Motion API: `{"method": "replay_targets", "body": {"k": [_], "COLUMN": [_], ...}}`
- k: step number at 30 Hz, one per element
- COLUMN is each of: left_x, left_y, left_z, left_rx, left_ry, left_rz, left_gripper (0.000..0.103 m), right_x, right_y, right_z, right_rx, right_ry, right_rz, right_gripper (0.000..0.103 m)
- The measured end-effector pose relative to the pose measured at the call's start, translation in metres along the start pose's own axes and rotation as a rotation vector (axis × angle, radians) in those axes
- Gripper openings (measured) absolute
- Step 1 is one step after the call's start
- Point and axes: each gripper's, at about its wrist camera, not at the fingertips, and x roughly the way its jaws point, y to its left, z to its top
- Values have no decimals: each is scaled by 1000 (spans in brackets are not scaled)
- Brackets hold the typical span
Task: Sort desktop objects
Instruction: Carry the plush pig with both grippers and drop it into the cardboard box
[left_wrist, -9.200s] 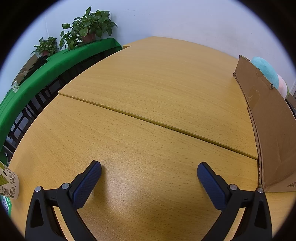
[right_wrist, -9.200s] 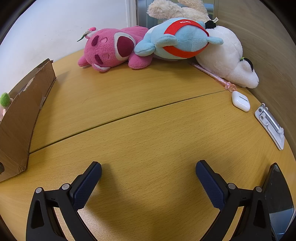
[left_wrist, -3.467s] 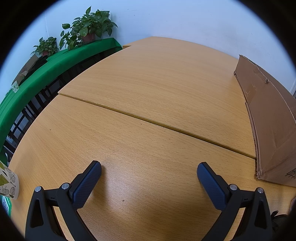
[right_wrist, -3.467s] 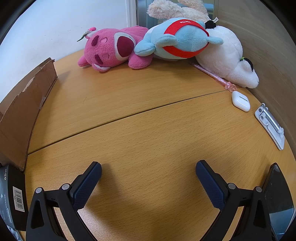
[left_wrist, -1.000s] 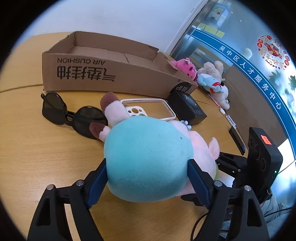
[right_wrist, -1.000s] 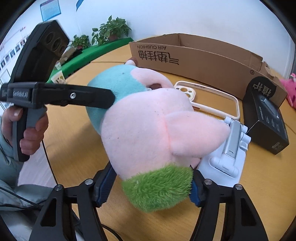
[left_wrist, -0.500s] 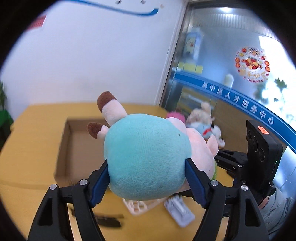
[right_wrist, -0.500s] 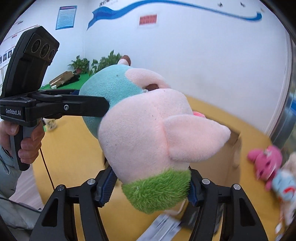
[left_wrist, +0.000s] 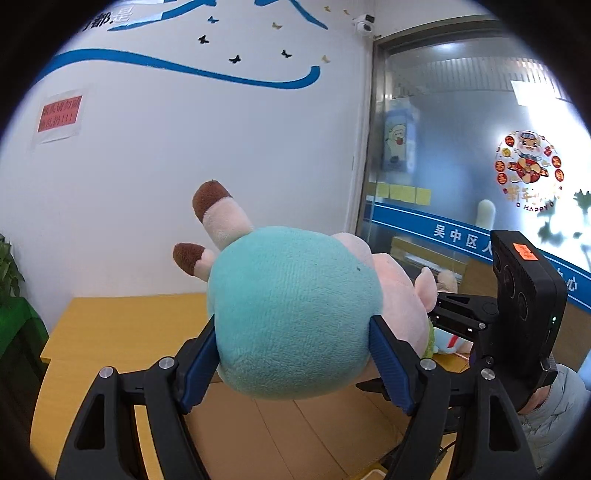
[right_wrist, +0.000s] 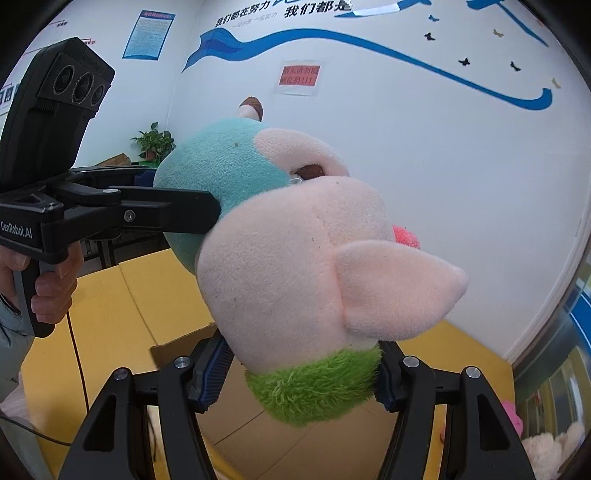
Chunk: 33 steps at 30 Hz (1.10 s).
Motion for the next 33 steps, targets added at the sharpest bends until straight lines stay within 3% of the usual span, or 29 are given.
{"method": "replay_targets", "body": {"k": [4,9,13,21,23,25,28,30,33], "left_x": [41,106,167,247,257,258,253,246,213], "left_y": [37,90,130,178,175,165,165,164,159], "left_z": [-6,-36,-77,-158,-162,-162,-161,-155,-143], "left_rx": [-36,-125,-189,-324,-315,-269,-287,-314,-310], "left_ry": [60,154,279,531,607,630,658,651,580], "left_rz": [32,58,78,135,159,189,209,218,255], "left_gripper": [76,76,76,76,76,80,83,83,83], "right_x": [61,153,240,347,355,355,346,333,303], "right_y": [-20,-46,-67,-72,-71,-71,-74,-79,-90], "right_z": [3,-18,-53,-136,-154,-158,-157,-156,-145], "right_rx": [9,41,91,152,138,146,158,189,277], "right_ry": [60,146,254,447,499,516,543,532,480], "right_rz": [48,109,149,136,104,88,70,88,136], "right_gripper": [63,63,63,66,73,78,81,83,89]}}
